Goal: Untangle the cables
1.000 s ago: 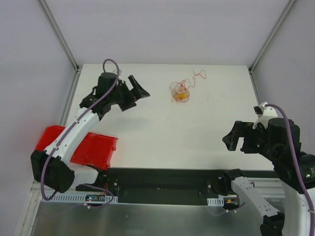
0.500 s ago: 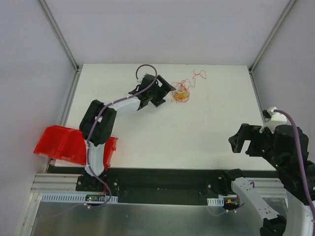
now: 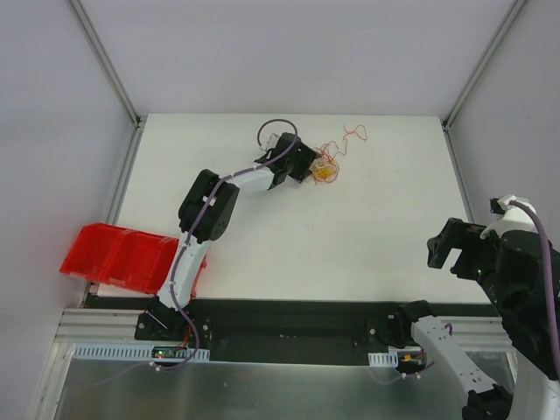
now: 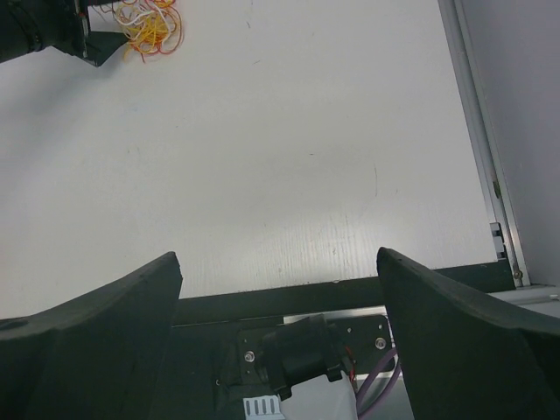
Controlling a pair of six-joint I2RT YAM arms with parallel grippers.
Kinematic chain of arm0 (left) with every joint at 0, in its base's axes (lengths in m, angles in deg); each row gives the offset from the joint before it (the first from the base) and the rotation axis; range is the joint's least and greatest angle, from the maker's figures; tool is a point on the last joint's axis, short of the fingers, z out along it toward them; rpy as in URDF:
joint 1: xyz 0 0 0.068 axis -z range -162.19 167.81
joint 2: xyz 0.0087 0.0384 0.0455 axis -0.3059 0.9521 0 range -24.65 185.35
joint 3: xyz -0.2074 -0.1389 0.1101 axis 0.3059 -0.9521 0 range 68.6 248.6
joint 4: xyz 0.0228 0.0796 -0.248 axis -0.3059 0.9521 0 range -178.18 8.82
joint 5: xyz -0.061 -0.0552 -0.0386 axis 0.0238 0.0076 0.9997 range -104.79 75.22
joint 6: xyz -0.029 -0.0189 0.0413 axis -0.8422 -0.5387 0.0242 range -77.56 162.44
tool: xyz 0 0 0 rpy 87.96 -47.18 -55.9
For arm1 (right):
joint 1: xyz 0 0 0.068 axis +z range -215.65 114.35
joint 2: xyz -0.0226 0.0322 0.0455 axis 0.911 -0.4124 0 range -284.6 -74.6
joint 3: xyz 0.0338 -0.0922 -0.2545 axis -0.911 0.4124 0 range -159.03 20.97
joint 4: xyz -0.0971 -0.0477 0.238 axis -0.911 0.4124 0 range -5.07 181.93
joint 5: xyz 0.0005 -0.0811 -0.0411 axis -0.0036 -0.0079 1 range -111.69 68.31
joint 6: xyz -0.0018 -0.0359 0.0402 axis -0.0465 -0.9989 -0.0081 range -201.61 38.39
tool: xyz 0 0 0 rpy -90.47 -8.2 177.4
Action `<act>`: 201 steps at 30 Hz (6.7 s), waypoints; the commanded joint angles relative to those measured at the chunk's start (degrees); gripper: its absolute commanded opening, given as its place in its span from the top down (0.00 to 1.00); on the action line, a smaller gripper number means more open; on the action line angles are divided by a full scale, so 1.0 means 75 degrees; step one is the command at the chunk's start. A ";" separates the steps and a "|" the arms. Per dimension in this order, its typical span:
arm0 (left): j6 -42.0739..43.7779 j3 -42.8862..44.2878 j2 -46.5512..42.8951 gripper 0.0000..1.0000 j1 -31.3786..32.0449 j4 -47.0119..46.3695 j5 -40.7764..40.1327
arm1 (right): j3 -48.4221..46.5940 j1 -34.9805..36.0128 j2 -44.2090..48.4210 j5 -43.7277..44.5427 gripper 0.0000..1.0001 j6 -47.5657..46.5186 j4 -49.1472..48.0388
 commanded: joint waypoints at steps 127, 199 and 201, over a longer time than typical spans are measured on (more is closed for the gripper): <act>0.6981 -0.3934 -0.6079 0.15 -0.1114 0.5311 0.3328 | -0.3478 0.0355 -0.2956 -0.2211 1.00 0.2078 -0.5929; 0.7333 -0.2341 -0.5522 0.17 -0.0107 0.6202 0.3354 | 0.1231 -0.0065 -0.7520 -0.6538 0.20 0.2198 -0.5242; 0.7251 -0.1990 -0.5088 0.16 -0.0002 0.6213 0.3120 | 0.1957 -0.0288 -0.6664 -0.6244 0.20 0.1763 -0.4701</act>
